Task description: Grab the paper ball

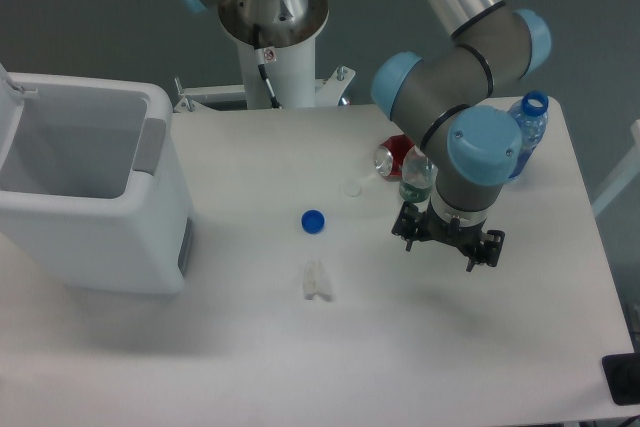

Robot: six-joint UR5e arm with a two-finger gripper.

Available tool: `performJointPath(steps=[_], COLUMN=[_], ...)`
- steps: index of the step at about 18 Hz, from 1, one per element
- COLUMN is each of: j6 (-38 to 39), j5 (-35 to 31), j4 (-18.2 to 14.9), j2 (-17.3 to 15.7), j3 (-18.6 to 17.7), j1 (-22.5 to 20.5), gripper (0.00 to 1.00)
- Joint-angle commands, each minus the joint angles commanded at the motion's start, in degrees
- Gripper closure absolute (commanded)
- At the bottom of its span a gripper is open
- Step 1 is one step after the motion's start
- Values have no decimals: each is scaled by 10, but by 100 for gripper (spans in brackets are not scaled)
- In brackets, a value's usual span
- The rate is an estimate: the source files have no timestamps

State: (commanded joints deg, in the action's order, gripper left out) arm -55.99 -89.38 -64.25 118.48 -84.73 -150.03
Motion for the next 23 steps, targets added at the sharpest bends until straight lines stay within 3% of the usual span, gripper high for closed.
performJointPath(steps=[7,10,16,20,23], j6=[4,4,18,60,69], j5=[-2,0,3,0,3], j4=[6,39,47,66,66], j2=[12,12,14,36,23], j3=[-10,-29,-52,-61,-90], j1=[6,17,40,82,97], gripper=[0,0,0,0,0])
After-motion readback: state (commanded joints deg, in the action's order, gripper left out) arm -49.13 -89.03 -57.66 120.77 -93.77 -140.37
